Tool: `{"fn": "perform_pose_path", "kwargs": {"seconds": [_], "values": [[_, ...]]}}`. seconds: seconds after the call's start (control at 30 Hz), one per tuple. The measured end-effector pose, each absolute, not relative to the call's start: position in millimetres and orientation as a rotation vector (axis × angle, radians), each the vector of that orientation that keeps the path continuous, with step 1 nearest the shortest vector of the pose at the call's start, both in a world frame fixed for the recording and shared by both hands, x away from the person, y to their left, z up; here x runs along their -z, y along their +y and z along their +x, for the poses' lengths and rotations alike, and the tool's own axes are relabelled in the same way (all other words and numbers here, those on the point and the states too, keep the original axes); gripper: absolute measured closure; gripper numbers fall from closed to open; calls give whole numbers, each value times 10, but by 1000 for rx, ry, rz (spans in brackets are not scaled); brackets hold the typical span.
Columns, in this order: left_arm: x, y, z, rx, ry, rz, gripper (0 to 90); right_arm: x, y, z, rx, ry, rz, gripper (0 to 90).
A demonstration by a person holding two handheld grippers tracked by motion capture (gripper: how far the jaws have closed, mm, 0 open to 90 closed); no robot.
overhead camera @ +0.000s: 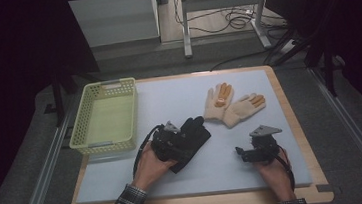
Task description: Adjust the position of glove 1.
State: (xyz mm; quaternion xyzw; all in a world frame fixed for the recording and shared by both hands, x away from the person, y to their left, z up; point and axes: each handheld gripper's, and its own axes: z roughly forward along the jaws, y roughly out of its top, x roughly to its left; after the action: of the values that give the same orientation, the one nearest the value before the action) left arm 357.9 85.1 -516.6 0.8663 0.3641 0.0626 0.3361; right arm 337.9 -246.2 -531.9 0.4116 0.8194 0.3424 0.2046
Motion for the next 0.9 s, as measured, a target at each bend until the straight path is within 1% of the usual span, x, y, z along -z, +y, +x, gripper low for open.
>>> {"fn": "perform_pose_path", "kwargs": {"seconds": [0.1,0.17,0.23,0.33,0.37,0.43,0.53,0.6,0.63,0.7,0.8,0.9], "values": [[5207,775,3580,-201,943,2299,0,5320,-2462,3378,-955,2285,1148,178],[5221,741,3582,-256,950,2325,0,5320,-2462,3378,-956,2285,1147,178],[5227,732,3591,-269,955,2331,0,5320,-2462,3378,-955,2284,1147,178],[5249,709,3608,-247,953,2343,0,5320,-2461,3377,-955,2284,1147,178],[5266,674,3589,-264,939,2372,0,5320,-2461,3376,-955,2284,1147,178],[5291,604,3522,-347,901,2417,0,5320,-2461,3376,-955,2284,1146,178],[5293,629,3542,-342,916,2410,0,5320,-2460,3376,-954,2284,1146,178],[5312,702,3616,-316,975,2379,0,5320,-2459,3374,-954,2284,1145,178],[5312,702,3616,-316,975,2379,0,5320,-2459,3374,-954,2284,1145,178],[5352,778,3666,-253,994,2337,0,5320,-2460,3375,-954,2284,1146,178],[5343,758,3648,-264,1001,2344,3,5320,-2460,3375,-954,2284,1146,178],[5311,762,3641,-257,1001,2353,55,5320,-2459,3374,-953,2284,1145,178]]}}
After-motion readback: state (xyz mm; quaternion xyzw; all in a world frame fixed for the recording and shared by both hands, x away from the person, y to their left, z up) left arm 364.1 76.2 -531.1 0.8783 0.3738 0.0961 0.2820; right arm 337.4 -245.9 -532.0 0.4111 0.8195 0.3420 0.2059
